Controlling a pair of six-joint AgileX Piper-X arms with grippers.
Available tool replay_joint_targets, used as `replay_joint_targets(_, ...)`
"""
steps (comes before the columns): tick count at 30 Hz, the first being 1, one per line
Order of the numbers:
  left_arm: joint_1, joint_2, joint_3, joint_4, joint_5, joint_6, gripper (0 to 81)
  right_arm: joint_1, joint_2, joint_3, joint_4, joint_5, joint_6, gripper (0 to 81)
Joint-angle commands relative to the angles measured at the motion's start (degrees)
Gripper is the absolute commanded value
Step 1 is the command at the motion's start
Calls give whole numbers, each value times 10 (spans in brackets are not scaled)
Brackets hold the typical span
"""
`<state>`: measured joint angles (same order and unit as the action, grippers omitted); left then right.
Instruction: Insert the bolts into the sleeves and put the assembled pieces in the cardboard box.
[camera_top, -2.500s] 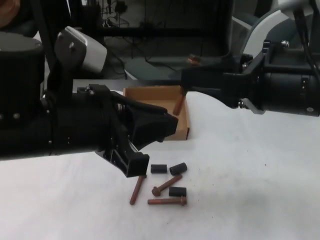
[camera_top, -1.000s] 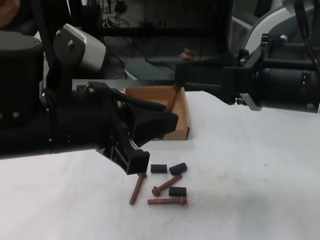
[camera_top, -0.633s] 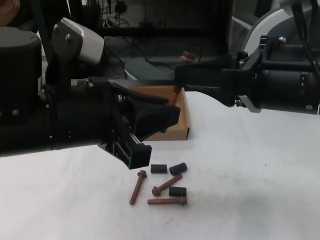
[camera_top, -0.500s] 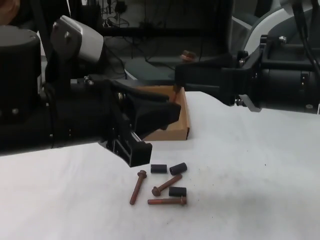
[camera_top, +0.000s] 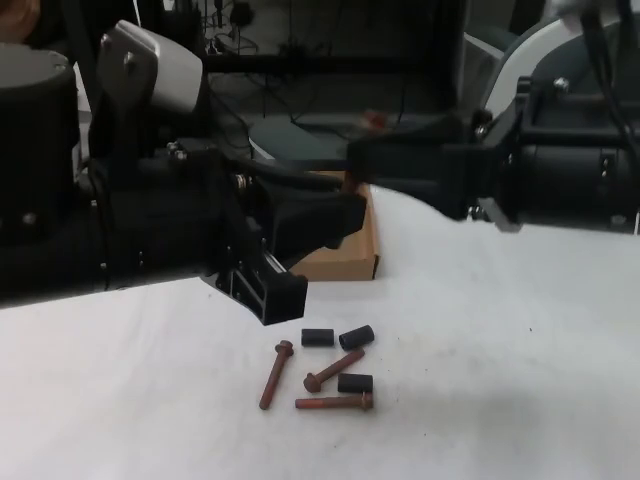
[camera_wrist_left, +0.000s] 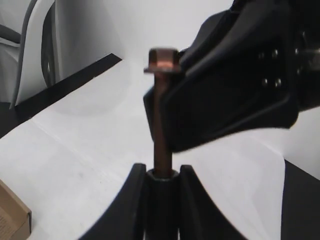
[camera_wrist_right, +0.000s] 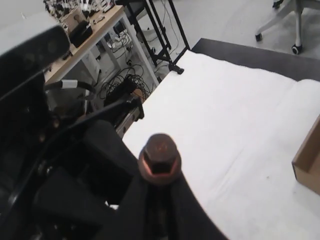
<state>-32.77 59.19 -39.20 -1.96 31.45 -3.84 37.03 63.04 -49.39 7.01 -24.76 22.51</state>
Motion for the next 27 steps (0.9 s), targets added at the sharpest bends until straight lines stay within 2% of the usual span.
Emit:
replay_joint_targets(1, 0, 0, -7, -26, -10, -4, 17, 16, -2, -5, 37, -14, -15, 6)
replay_joint_targets(7, 0, 0, -7, -43, -10, -9, 17, 41, 4, -5, 51, -14, -19, 6)
replay_joint_targets(16, 0, 0, -7, -43, -10, -13, 17, 41, 4, -5, 51, -8, -19, 1)
replay_joint_targets(17, 0, 0, -7, -43, -10, -13, 17, 41, 4, -5, 51, -8, -19, 27)
replay_joint_targets(18, 0, 0, -7, -43, -10, -13, 17, 41, 4, -5, 51, -6, -19, 91)
replay_joint_targets(19, 0, 0, -7, -43, -10, -13, 17, 41, 4, -5, 51, 2, -19, 192)
replay_joint_targets(22, 0, 0, -7, -43, -10, -13, 17, 41, 4, -5, 51, 44, -17, 609)
replay_joint_targets(23, 0, 0, -7, -43, -10, -13, 17, 41, 4, -5, 51, 65, -8, 700)
replay_joint_targets(27, 0, 0, -7, -43, -10, -13, 17, 41, 4, -5, 51, 99, 7, 700)
